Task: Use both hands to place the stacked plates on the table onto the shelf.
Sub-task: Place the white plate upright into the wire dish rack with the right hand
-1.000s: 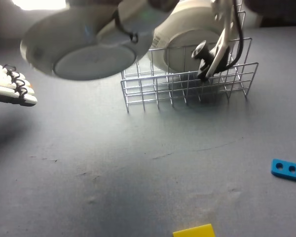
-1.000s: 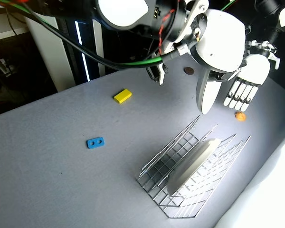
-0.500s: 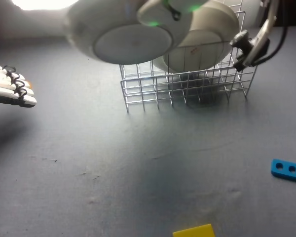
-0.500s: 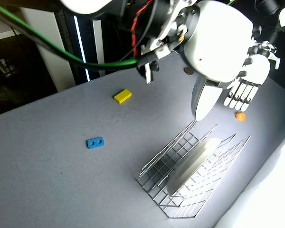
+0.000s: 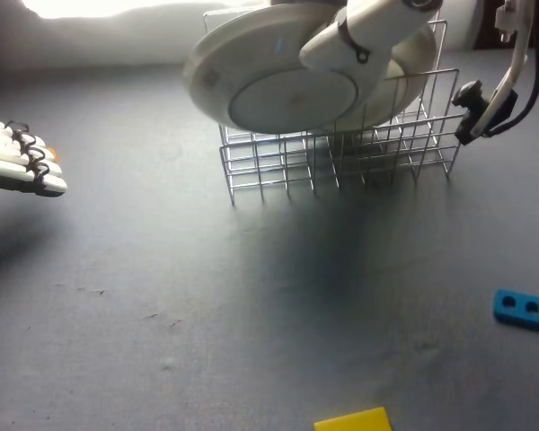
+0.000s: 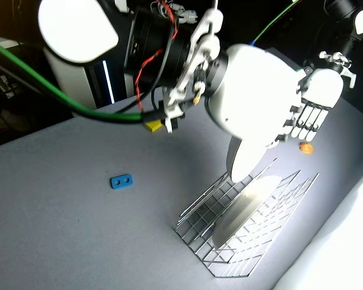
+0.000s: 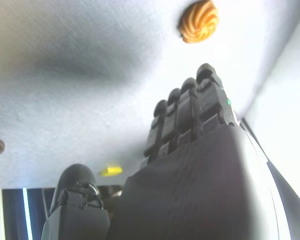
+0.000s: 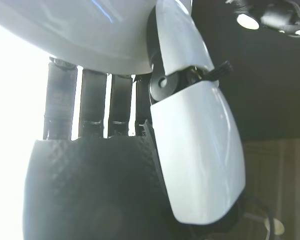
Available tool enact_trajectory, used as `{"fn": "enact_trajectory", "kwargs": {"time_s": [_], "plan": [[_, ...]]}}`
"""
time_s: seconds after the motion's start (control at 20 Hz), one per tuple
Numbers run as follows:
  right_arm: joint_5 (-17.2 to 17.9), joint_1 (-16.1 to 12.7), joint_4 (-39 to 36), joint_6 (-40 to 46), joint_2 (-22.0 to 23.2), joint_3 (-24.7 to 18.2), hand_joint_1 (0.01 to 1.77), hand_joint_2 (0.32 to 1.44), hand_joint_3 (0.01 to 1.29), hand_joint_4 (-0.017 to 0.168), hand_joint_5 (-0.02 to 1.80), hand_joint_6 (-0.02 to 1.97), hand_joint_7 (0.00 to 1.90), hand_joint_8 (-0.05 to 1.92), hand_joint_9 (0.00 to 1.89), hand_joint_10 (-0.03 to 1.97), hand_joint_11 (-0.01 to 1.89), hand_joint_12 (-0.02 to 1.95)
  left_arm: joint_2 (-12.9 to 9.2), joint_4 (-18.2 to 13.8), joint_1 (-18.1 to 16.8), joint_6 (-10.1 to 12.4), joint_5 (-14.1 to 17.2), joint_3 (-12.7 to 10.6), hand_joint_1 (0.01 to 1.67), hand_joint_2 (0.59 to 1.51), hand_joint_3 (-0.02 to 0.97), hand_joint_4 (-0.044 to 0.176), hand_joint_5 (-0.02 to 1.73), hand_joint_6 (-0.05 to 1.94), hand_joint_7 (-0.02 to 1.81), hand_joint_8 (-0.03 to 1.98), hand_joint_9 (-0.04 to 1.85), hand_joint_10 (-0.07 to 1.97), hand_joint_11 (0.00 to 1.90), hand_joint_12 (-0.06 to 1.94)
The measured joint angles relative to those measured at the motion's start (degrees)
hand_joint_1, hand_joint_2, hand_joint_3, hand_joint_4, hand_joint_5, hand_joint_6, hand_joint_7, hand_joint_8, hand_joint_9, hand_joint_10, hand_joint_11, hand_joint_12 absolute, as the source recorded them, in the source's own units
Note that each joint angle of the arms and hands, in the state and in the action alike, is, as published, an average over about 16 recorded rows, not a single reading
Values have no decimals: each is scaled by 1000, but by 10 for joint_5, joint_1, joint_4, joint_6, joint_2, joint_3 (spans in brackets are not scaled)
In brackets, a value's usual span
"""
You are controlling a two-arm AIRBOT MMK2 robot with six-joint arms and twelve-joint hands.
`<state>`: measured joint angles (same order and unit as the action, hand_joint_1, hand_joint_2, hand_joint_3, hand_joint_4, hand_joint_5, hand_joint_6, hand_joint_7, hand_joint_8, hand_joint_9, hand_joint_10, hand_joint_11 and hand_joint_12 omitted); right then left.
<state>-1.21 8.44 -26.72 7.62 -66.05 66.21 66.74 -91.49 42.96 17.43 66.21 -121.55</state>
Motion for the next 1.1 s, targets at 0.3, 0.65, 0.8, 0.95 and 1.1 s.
{"fn": "enact_trajectory", "kwargs": {"time_s": [0.3,0.65,0.8,0.95,1.1], "plan": [[10,29,1,2,-12,41,1338,1070,11,-11,738,1207,873,1044,894,1266,954,1300,0,0,1,0,0,1,13,1129,16,4,6,17,11,6,22,-61,23,-4],[26,67,1,2,-23,74,1315,1080,11,-10,750,1210,874,1045,890,1122,896,1319,0,0,-2,0,1,2,13,1129,16,4,7,17,11,6,22,-61,23,-4],[33,80,1,0,-26,82,1276,1095,11,-8,745,1162,872,908,879,981,841,1341,1,0,-6,-1,4,2,13,1130,15,4,7,17,11,6,22,-61,23,-4],[40,89,2,-2,-28,87,1225,1105,11,-6,729,984,867,739,853,839,766,1364,1,1,-13,-3,10,2,13,1131,16,4,8,17,11,6,22,-61,23,-4],[47,91,2,-7,-29,89,1170,1113,11,-4,713,808,857,556,807,698,671,1389,1,4,-22,-5,21,3,14,1131,16,4,8,18,11,5,22,-61,23,-4]]}}
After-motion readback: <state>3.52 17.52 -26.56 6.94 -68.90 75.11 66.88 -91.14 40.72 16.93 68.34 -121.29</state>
